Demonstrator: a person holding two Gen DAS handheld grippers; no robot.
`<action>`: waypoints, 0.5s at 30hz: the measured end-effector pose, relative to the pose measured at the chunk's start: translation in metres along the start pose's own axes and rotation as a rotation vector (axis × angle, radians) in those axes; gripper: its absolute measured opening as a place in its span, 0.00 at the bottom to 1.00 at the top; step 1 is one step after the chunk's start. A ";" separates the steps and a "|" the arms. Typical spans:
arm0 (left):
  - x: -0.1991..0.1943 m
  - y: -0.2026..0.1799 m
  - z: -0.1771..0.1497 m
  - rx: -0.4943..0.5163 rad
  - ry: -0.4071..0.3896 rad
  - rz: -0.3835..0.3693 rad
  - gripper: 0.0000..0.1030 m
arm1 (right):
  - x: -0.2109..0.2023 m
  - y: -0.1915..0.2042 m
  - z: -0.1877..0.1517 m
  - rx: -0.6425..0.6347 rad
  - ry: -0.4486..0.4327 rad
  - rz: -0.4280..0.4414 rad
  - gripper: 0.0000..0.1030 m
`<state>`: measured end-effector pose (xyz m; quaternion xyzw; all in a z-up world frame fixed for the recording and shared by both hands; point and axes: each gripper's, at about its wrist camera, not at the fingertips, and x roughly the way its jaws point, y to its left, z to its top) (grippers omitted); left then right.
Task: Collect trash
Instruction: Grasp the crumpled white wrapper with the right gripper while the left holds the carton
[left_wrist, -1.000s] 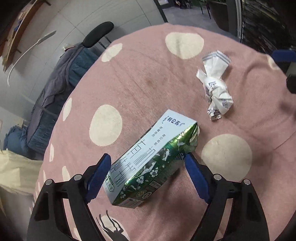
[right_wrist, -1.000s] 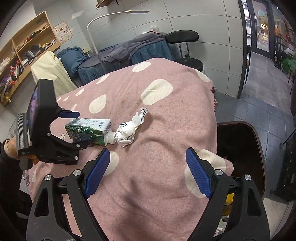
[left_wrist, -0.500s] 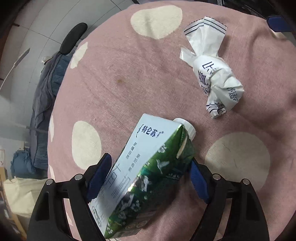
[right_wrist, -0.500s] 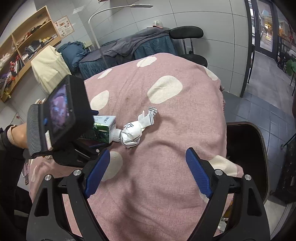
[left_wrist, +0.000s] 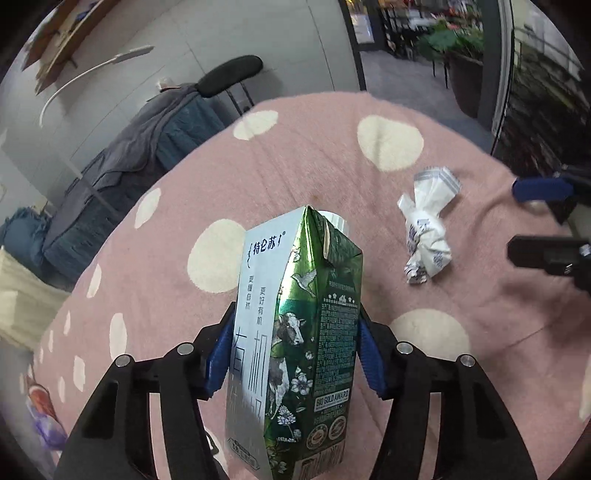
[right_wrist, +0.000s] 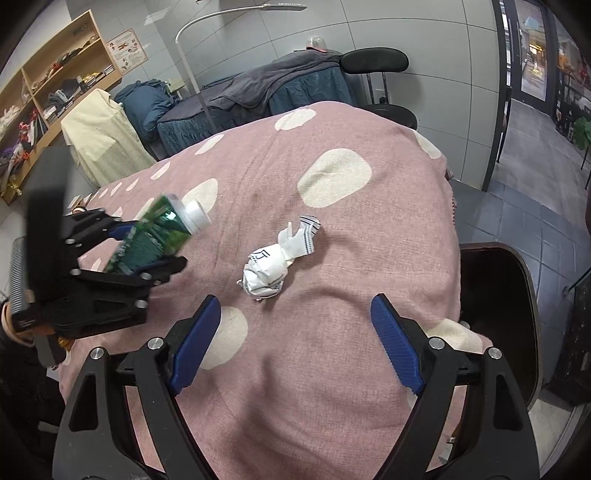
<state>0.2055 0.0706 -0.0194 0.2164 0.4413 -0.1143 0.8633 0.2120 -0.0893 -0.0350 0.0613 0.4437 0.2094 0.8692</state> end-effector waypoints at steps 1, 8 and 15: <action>-0.010 0.003 -0.002 -0.039 -0.033 -0.007 0.56 | 0.002 0.003 0.001 -0.007 0.003 0.000 0.81; -0.043 0.018 -0.019 -0.236 -0.168 -0.003 0.56 | 0.026 0.028 0.016 -0.071 0.047 -0.014 0.76; -0.047 0.026 -0.033 -0.346 -0.211 0.010 0.56 | 0.079 0.052 0.027 -0.190 0.172 -0.133 0.68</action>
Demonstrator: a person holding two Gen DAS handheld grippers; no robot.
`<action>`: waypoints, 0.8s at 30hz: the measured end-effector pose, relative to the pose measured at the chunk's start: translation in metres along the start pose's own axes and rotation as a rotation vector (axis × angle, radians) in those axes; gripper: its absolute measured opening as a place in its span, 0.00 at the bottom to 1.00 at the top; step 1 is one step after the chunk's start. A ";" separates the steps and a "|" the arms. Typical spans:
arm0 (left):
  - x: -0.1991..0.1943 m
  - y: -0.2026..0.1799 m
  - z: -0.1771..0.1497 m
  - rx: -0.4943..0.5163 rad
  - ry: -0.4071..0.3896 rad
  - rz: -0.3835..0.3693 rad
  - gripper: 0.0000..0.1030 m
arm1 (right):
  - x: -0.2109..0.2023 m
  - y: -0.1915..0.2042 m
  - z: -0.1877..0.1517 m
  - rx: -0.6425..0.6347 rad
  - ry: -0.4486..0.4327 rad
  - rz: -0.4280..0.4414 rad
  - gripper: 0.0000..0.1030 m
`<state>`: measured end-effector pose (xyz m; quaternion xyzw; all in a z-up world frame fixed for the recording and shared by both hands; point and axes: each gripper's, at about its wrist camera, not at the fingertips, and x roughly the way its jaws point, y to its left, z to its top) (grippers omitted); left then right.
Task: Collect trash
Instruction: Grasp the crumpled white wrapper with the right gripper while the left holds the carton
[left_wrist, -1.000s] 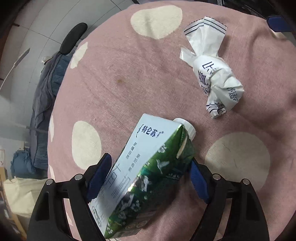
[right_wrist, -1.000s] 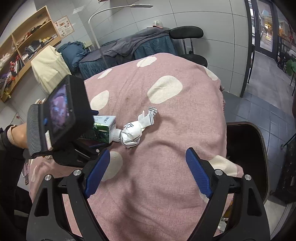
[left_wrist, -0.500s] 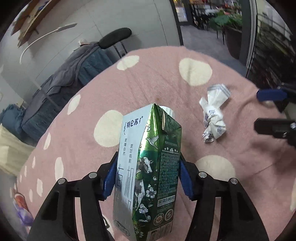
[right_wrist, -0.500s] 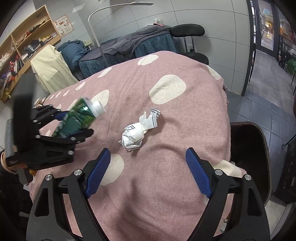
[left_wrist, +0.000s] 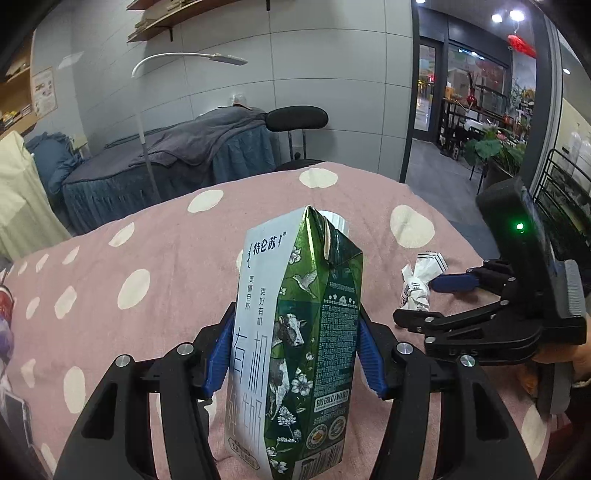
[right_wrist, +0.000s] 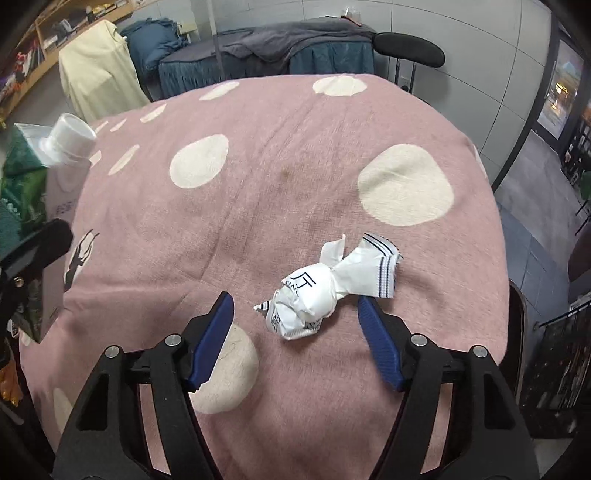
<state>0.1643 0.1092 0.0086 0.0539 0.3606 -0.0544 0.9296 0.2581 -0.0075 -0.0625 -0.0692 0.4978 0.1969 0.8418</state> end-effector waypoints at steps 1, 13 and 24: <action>-0.001 0.000 -0.001 -0.012 -0.006 0.004 0.56 | 0.005 0.003 0.003 -0.014 0.009 -0.021 0.68; -0.018 0.002 -0.016 -0.115 -0.040 -0.003 0.56 | 0.014 -0.002 0.016 -0.024 0.016 -0.074 0.32; -0.025 -0.022 -0.018 -0.098 -0.074 -0.030 0.56 | -0.039 -0.023 -0.025 0.059 -0.096 0.034 0.32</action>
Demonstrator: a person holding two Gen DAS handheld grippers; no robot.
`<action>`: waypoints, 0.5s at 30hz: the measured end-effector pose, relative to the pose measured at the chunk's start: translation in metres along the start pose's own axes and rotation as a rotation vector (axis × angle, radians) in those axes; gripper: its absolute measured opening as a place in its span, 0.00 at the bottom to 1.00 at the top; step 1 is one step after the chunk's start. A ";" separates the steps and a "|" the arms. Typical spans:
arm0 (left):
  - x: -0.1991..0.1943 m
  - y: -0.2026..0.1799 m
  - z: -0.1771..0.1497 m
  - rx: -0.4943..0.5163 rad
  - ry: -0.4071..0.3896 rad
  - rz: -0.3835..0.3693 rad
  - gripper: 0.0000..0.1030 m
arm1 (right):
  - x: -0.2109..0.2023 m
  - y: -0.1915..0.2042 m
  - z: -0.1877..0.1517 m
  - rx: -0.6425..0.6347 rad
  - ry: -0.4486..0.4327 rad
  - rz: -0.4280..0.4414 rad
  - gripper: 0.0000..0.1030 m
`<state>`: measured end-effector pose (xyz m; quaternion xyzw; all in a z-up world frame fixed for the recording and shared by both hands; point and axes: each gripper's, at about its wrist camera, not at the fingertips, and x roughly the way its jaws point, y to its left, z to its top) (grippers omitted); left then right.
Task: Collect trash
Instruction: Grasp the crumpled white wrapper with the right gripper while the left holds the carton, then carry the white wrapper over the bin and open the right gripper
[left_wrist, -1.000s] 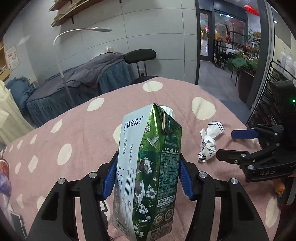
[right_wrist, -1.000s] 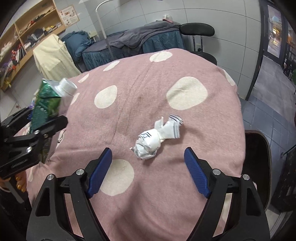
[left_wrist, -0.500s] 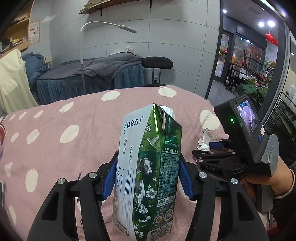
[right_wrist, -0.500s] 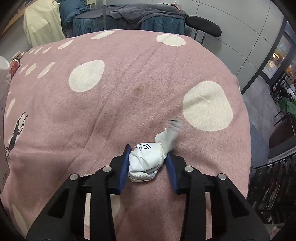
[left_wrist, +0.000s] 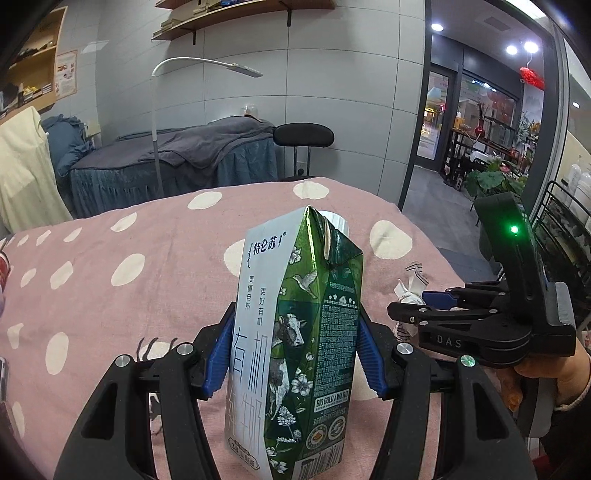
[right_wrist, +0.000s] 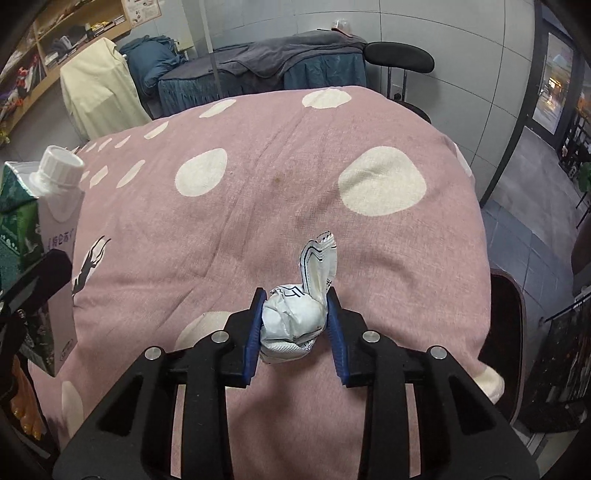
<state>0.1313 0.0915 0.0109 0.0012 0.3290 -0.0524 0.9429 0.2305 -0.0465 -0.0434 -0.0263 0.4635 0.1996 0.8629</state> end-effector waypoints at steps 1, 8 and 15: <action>0.000 -0.003 -0.001 -0.003 -0.002 -0.006 0.56 | -0.005 -0.002 -0.004 0.005 -0.011 0.002 0.32; -0.001 -0.028 0.001 0.015 -0.008 -0.056 0.56 | -0.042 -0.025 -0.025 0.056 -0.098 -0.001 0.32; 0.002 -0.067 0.009 0.047 -0.014 -0.134 0.56 | -0.063 -0.060 -0.047 0.122 -0.138 -0.054 0.32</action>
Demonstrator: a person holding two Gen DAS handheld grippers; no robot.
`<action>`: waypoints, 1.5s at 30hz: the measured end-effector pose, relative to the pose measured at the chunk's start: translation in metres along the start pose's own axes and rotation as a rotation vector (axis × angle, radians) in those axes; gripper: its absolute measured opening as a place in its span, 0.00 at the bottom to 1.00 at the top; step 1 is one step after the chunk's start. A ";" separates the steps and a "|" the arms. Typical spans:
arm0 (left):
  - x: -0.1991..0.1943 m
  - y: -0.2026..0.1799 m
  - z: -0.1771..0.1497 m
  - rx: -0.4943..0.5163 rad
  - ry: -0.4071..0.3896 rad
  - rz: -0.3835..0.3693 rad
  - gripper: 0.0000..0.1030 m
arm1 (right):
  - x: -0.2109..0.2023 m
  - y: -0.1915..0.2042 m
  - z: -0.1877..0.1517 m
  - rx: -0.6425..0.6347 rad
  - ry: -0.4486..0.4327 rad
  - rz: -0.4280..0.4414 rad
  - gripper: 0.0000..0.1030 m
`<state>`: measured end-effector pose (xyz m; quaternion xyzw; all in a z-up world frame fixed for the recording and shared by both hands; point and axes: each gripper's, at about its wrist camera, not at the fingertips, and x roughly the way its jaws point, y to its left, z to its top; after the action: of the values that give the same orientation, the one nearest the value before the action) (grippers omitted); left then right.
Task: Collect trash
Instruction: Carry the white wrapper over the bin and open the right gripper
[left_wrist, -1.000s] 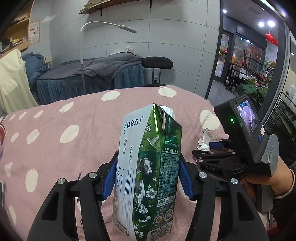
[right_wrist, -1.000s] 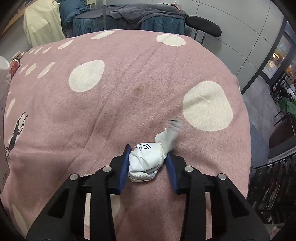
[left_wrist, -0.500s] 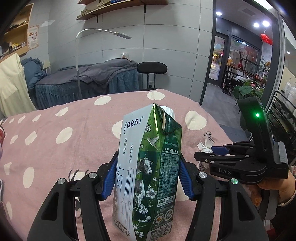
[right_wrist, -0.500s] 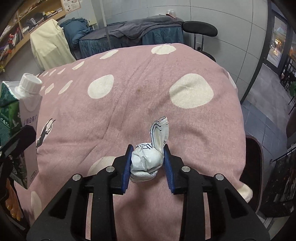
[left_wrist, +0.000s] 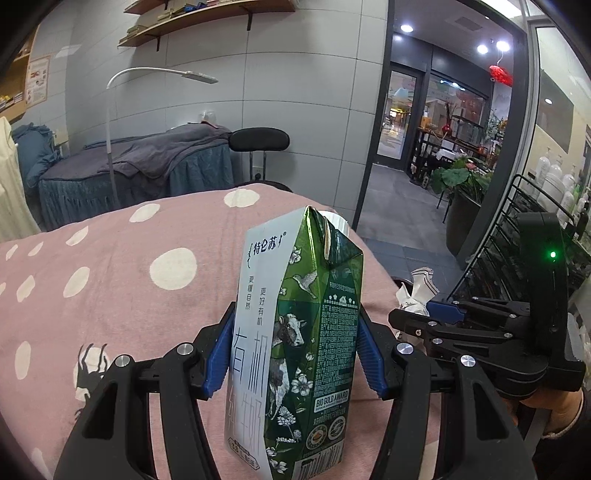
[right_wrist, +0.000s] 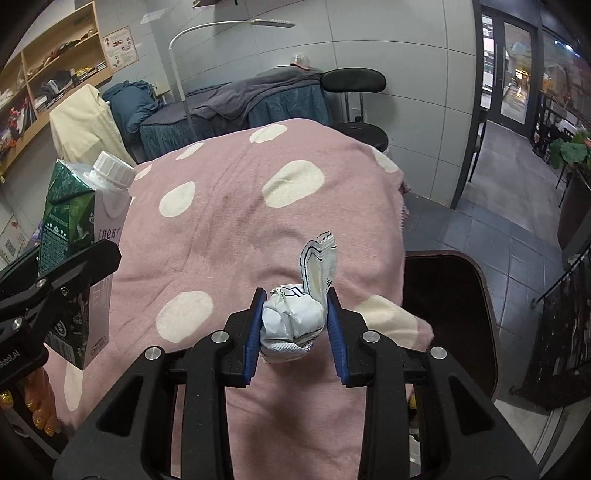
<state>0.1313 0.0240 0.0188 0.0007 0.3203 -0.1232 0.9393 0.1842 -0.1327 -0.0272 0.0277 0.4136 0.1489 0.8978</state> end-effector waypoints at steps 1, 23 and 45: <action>0.002 -0.006 0.001 0.008 0.000 -0.009 0.56 | 0.000 -0.006 -0.003 0.010 0.001 -0.006 0.32; 0.034 -0.063 0.011 0.070 0.039 -0.130 0.56 | 0.010 -0.091 -0.043 0.136 0.025 -0.199 0.32; 0.049 -0.056 0.008 0.047 0.094 -0.152 0.56 | 0.061 -0.129 -0.053 0.241 0.099 -0.202 0.68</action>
<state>0.1609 -0.0423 0.0003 0.0045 0.3602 -0.2015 0.9108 0.2137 -0.2422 -0.1290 0.0861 0.4729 0.0085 0.8769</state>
